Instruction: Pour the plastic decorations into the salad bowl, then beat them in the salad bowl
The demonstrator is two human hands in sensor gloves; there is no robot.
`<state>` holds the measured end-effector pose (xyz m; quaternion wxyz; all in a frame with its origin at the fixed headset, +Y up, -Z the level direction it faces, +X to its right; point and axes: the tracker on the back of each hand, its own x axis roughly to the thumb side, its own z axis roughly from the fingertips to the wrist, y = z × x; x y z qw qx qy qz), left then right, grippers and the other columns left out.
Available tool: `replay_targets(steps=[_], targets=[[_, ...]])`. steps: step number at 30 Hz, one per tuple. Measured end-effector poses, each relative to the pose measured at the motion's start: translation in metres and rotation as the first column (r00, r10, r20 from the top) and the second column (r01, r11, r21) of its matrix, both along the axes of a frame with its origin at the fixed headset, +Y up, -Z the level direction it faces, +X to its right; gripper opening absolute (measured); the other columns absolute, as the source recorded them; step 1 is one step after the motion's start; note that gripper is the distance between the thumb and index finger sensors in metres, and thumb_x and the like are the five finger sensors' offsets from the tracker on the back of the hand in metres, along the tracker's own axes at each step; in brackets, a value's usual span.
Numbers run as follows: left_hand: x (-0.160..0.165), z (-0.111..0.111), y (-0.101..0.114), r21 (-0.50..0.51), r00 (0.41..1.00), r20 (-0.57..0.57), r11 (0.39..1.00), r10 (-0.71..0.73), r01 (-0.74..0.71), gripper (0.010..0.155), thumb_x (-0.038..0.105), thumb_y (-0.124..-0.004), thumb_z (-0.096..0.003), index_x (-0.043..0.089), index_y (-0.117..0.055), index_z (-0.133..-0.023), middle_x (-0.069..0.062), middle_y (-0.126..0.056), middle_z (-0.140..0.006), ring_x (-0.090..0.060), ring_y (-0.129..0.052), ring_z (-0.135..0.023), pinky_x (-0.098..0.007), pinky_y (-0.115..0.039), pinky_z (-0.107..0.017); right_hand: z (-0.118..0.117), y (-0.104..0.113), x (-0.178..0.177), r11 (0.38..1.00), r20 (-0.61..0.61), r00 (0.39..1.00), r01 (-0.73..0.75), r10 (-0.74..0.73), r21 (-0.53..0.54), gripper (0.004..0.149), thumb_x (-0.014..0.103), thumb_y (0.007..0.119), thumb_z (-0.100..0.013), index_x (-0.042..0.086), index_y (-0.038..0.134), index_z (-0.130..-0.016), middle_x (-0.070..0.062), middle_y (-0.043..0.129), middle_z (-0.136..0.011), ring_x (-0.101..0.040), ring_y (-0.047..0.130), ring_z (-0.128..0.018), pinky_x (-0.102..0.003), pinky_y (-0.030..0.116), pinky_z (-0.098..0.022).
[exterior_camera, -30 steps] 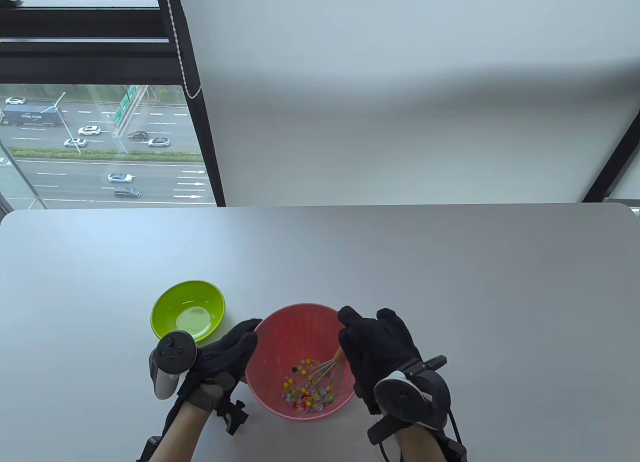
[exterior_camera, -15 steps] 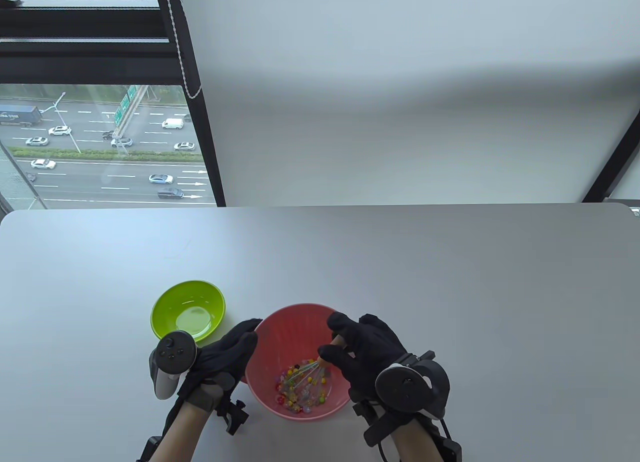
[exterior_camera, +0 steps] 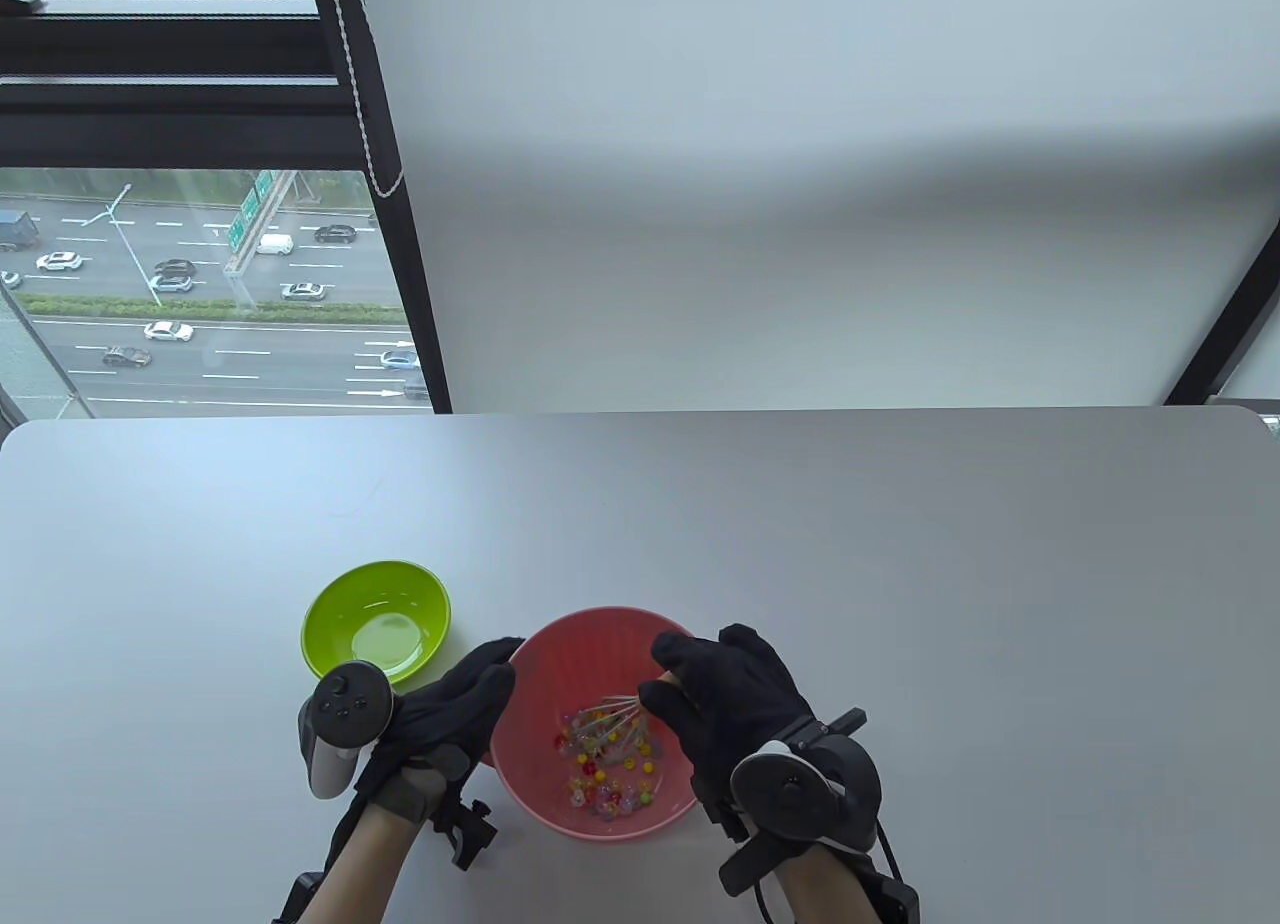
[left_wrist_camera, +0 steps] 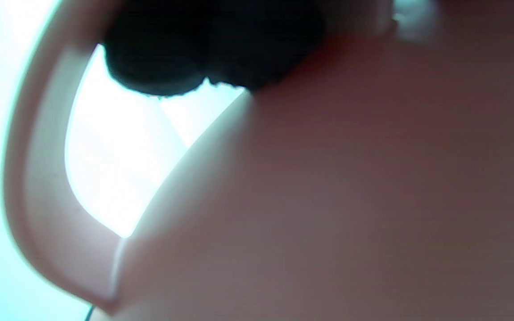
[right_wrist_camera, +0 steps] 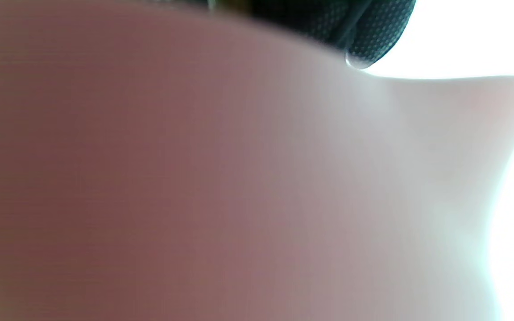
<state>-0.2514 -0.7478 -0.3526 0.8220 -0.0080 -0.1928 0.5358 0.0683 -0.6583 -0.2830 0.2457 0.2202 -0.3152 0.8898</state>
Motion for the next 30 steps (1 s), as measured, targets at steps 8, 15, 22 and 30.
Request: replay_targets(steps=[8, 15, 22, 30], targets=[[0.0, -0.0001, 0.0001, 0.0, 1.0, 0.0, 1.0, 0.0, 0.0, 0.067, 0.06, -0.059, -0.0571, 0.01, -0.073, -0.1, -0.001, -0.093, -0.041, -0.028, -0.095, -0.041, -0.058, -0.065, -0.069, 0.0027, 0.0021, 0.0009, 0.998, 0.042, 0.998, -0.037, 0.035, 0.041, 0.051, 0.05, 0.073, -0.058, 0.037, 0.052, -0.103, 0.009, 0.083, -0.086, -0.018, 0.093, -0.061, -0.048, 0.058, -0.076], [-0.0001, -0.0002, 0.0001, 0.0, 1.0, 0.0, 1.0, -0.002, 0.002, 0.067, 0.06, -0.059, -0.0571, 0.01, -0.073, -0.1, 0.0, -0.093, -0.041, -0.028, -0.095, -0.041, -0.058, -0.065, -0.068, 0.0035, 0.0036, 0.0033, 0.999, 0.047, 0.999, -0.027, 0.025, 0.046, 0.05, 0.05, 0.066, -0.06, 0.036, 0.048, -0.104, 0.01, 0.082, -0.083, -0.019, 0.09, -0.059, -0.049, 0.054, -0.077], [-0.0001, -0.0003, 0.0, 0.0, 1.0, 0.0, 1.0, -0.001, 0.001, 0.067, 0.06, -0.059, -0.057, 0.01, -0.073, -0.1, 0.0, -0.093, -0.041, -0.028, -0.095, -0.041, -0.058, -0.065, -0.068, 0.001, 0.0045, 0.0074, 1.0, 0.033, 0.999, 0.026, -0.025, -0.007, 0.05, 0.05, 0.064, -0.06, 0.033, 0.049, -0.105, 0.009, 0.083, -0.079, -0.02, 0.089, -0.055, -0.05, 0.054, -0.076], [-0.0001, -0.0003, 0.0, 0.0, 1.0, 0.0, 1.0, -0.001, 0.001, 0.067, 0.06, -0.059, -0.0571, 0.01, -0.073, -0.1, -0.001, -0.093, -0.041, -0.028, -0.095, -0.041, -0.058, -0.065, -0.068, -0.0027, 0.0017, 0.0077, 0.993, -0.015, 0.996, 0.088, -0.089, -0.079, 0.05, 0.051, 0.066, -0.06, 0.032, 0.053, -0.104, 0.008, 0.086, -0.078, -0.02, 0.091, -0.052, -0.049, 0.056, -0.075]])
